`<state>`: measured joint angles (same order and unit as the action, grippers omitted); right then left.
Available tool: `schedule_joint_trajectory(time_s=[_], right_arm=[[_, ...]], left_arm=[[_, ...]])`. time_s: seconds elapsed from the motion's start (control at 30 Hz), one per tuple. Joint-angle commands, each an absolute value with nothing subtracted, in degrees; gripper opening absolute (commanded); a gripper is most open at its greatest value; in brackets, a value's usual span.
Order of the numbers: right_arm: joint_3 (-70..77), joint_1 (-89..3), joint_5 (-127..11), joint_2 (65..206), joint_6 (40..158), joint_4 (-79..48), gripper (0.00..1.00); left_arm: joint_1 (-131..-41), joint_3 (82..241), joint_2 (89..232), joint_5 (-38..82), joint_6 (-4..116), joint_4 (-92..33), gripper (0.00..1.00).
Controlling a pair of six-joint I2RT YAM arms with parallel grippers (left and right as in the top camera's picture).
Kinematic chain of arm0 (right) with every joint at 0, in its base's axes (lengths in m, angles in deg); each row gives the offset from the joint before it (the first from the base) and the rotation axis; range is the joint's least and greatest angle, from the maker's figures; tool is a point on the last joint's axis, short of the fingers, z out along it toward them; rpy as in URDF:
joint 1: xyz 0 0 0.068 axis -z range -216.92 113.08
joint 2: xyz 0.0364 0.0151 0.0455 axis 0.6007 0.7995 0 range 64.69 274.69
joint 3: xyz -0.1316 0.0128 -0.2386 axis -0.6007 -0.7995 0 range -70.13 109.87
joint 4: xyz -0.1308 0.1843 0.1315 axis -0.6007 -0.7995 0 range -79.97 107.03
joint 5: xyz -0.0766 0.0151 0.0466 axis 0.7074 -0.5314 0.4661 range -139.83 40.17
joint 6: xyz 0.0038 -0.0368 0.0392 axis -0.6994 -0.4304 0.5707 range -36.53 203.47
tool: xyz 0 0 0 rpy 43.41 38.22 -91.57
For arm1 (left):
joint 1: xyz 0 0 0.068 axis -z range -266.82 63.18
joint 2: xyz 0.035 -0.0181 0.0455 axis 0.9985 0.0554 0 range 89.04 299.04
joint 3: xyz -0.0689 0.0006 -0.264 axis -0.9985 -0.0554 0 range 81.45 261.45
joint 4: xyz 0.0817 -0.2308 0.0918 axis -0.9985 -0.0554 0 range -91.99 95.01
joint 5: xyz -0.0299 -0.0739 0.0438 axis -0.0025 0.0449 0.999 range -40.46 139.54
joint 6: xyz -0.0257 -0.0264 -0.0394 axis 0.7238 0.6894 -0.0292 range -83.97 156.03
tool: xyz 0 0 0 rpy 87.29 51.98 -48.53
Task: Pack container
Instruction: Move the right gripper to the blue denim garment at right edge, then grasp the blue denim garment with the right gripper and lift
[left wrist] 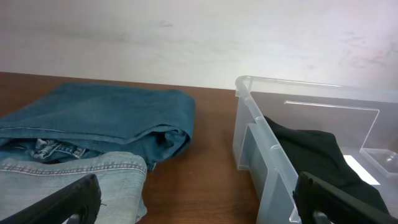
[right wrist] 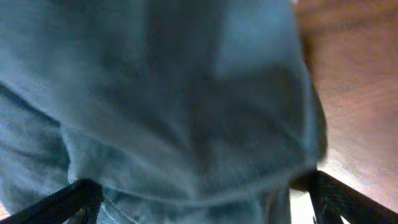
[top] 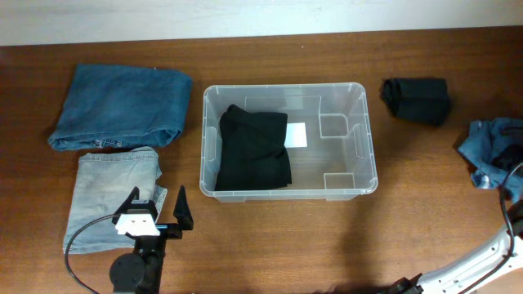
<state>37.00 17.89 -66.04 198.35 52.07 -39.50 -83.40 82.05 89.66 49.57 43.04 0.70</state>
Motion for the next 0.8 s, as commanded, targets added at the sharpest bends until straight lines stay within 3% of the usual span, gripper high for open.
schedule_joint_trajectory(time_s=[0.0,0.33,0.4,0.43,0.67,0.77], right_arm=[[36.89,15.72,-68.36,199.51,50.67,-39.61,0.98],[36.87,12.95,-71.77,199.86,50.89,-40.11,1.0],[36.79,12.91,-73.47,199.86,50.91,-40.46,0.9],[36.79,12.93,-74.3,199.86,50.93,-40.61,0.77],[36.79,12.93,-75.17,199.86,58.39,-40.81,0.54],[37.09,12.97,-75.68,199.84,66.41,-40.79,0.34]], left_arm=[[-83.62,81.96,89.44,49.53,42.14,0.24,0.99],[-83.62,81.96,89.44,49.53,42.14,0.24,1.0],[-83.62,81.96,89.44,49.53,42.14,0.24,0.99],[-83.62,81.96,89.44,49.53,42.14,0.24,0.99],[-83.62,81.96,89.44,49.53,42.14,0.24,0.99],[-83.62,81.96,89.44,49.53,42.14,0.24,1.0]])
